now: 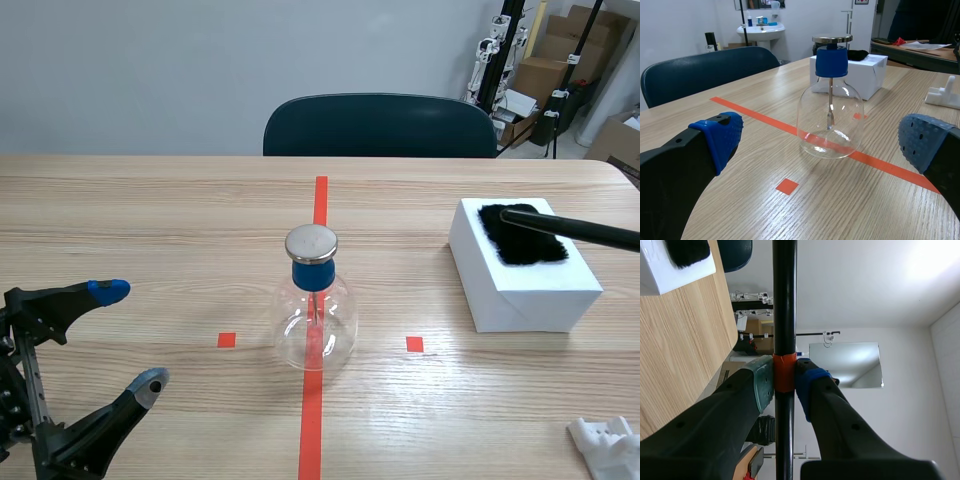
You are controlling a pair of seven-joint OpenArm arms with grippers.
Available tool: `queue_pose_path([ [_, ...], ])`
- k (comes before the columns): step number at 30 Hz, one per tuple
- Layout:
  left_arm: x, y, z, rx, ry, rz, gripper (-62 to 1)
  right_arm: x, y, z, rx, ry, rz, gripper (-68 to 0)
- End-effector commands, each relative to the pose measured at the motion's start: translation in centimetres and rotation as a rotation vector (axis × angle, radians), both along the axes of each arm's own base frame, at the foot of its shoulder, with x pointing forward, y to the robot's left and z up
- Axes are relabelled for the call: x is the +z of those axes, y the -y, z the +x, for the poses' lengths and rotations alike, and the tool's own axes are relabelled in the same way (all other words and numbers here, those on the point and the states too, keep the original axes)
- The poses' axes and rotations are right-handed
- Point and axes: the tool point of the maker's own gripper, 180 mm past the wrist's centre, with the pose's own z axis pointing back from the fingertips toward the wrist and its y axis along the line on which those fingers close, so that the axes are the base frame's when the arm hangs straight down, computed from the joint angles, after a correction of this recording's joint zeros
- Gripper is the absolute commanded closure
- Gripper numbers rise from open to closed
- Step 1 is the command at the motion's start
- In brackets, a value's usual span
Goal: Do the electroscope experiment. rub the rod on the fur
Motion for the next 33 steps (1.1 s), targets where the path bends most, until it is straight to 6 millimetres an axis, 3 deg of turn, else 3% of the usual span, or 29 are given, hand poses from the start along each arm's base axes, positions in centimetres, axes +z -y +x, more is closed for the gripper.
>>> queue_pose_path([
  [1,0.71,-0.18,0.24,0.003,0.022,-0.018,-62.3,0.80,-0.14,0.12,0.011,0.024,-0.005,-0.4],
  [33,0.71,-0.18,0.24,0.003,0.022,-0.018,-62.3,1.36,0.13,0.66,0.011,0.042,-0.018,-0.4],
])
